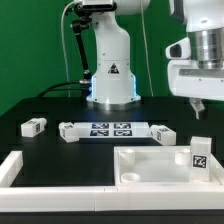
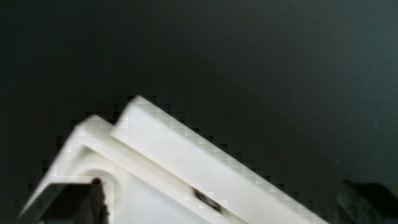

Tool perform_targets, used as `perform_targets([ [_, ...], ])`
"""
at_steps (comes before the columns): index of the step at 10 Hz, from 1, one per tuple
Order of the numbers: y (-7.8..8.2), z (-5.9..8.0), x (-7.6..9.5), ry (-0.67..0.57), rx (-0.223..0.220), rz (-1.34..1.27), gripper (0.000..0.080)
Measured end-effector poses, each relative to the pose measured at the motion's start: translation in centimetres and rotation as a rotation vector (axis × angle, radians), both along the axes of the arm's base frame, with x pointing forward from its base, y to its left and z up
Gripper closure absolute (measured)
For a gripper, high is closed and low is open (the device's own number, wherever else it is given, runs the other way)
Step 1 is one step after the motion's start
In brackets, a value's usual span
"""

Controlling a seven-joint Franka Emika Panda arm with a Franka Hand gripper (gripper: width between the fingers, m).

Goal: Assemble square table

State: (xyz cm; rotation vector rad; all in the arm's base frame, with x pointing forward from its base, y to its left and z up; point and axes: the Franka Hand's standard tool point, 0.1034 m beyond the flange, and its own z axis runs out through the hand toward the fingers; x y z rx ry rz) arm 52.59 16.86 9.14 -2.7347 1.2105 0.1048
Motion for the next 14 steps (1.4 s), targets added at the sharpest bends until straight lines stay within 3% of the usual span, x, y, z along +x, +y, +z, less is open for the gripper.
perform_targets([
  [2, 0.6, -0.7, -1.6, 0.001, -0.043, 0.145, 0.015],
  [5, 0.2, -0.6, -1.3, -0.035, -0.039, 0.366, 0.015],
  [7, -0.8, -1.3, -2.6, -0.058, -0.047, 0.755, 0.015],
  [9, -2.6, -2.0, -3.9, -0.105, -0.06, 0.987, 0.015],
  [14, -3.0, -2.1, -3.9, -0.12, -0.065, 1.232, 0.015],
])
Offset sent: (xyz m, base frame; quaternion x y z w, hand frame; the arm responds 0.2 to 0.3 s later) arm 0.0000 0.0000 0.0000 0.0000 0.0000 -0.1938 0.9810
